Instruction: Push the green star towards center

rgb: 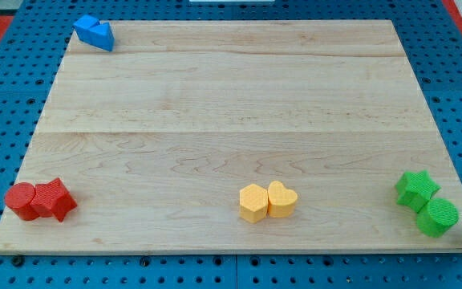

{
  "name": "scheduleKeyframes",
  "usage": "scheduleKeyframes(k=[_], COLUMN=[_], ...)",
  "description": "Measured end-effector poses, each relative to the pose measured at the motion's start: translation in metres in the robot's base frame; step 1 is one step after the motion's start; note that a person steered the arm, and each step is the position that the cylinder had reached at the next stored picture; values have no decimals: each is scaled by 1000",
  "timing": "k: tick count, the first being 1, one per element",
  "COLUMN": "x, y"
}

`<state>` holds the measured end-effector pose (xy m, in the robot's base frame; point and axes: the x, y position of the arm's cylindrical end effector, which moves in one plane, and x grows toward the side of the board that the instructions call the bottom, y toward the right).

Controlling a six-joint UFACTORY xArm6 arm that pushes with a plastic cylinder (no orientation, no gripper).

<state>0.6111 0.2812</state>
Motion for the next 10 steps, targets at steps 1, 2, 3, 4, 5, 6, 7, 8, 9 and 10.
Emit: scheduleKeyframes(k=[1, 2, 3, 4, 5, 6, 7, 8, 9, 10], x=[-18, -57, -92, -72, -21, -8, -20, -67, -107, -94], y=[-23, -24, -24, 19, 43, -2, -49, -54, -54, -55])
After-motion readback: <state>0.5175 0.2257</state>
